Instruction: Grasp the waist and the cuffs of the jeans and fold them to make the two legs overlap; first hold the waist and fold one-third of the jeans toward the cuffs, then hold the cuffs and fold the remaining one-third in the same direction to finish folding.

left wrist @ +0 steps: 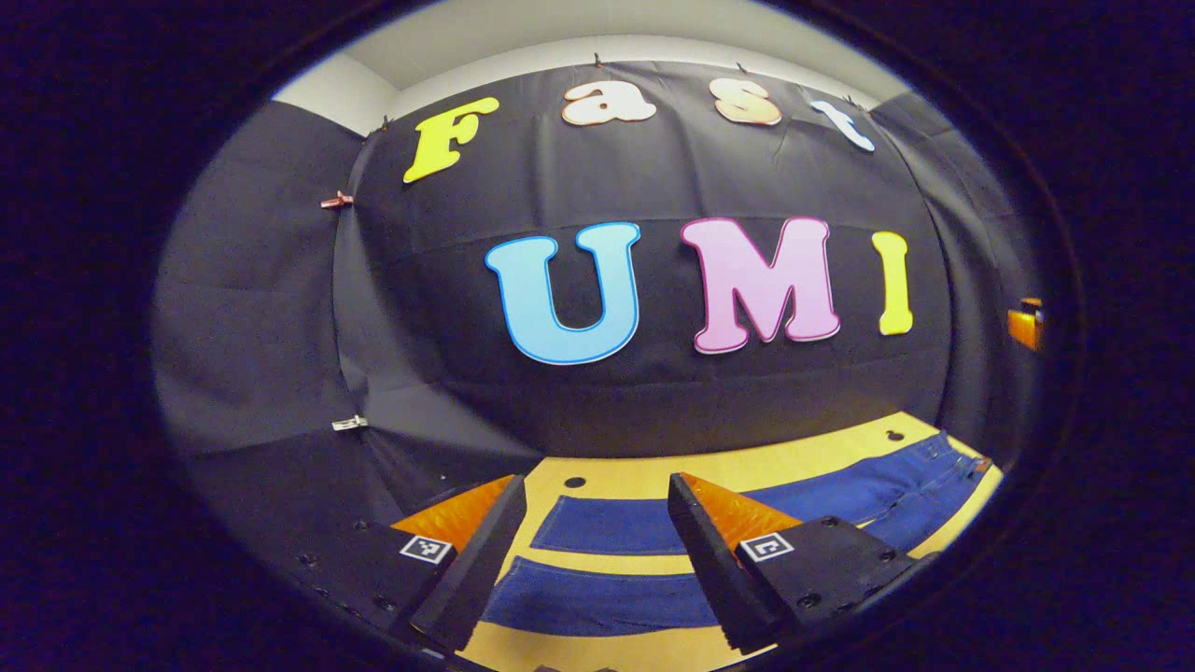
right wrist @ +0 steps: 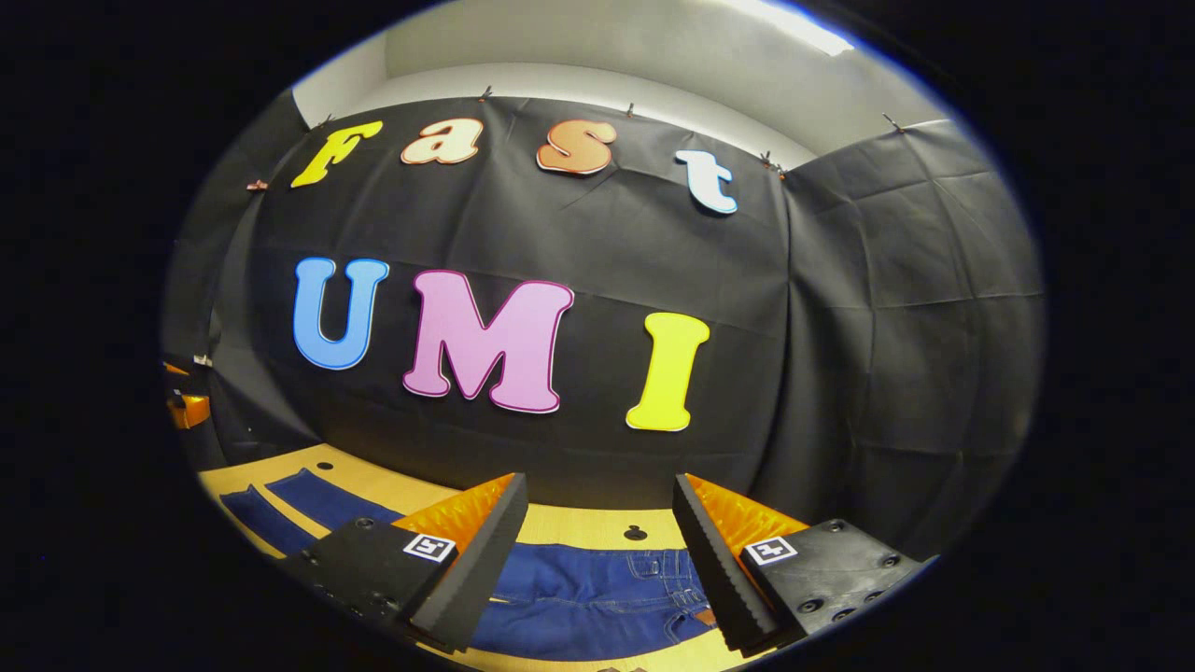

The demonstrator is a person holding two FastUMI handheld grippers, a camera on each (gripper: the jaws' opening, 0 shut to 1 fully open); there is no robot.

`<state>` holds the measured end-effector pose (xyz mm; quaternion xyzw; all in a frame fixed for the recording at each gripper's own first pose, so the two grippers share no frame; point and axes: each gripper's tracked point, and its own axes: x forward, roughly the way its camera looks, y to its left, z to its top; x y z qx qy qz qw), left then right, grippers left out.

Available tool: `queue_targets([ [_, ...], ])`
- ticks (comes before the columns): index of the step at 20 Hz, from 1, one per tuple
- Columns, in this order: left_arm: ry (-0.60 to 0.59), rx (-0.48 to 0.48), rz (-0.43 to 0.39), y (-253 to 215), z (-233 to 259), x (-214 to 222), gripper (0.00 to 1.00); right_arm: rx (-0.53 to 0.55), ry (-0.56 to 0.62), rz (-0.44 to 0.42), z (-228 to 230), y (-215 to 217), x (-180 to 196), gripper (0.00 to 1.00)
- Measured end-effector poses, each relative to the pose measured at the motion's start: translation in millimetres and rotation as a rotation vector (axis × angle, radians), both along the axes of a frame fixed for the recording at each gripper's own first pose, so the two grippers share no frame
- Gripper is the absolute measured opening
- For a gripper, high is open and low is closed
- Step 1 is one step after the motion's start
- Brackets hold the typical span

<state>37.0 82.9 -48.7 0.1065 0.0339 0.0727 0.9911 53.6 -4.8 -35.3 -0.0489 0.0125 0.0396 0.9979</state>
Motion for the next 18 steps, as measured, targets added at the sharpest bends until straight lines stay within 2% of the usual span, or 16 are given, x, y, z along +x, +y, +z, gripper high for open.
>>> queue_targets([
  [3,0.100,0.088,0.046,26,-38,3,0.98,0.017,0.034,0.033,-19,9,20,0.94],
  [5,0.211,0.157,0.027,38,-72,3,0.98,0.047,0.062,0.064,-31,18,28,0.96],
  [8,0.368,0.320,-0.029,66,-116,-2,0.98,0.032,0.102,0.085,-49,23,40,0.96],
  [11,0.503,0.431,-0.107,86,-160,-1,0.98,0.008,0.129,0.085,-57,26,41,0.96],
  [15,0.653,0.729,-0.267,122,-224,-3,0.98,-0.052,0.153,0.038,-57,23,30,0.96],
  [18,0.727,0.885,-0.385,145,-259,-6,0.98,-0.087,0.149,-0.009,-52,21,14,0.96],
])
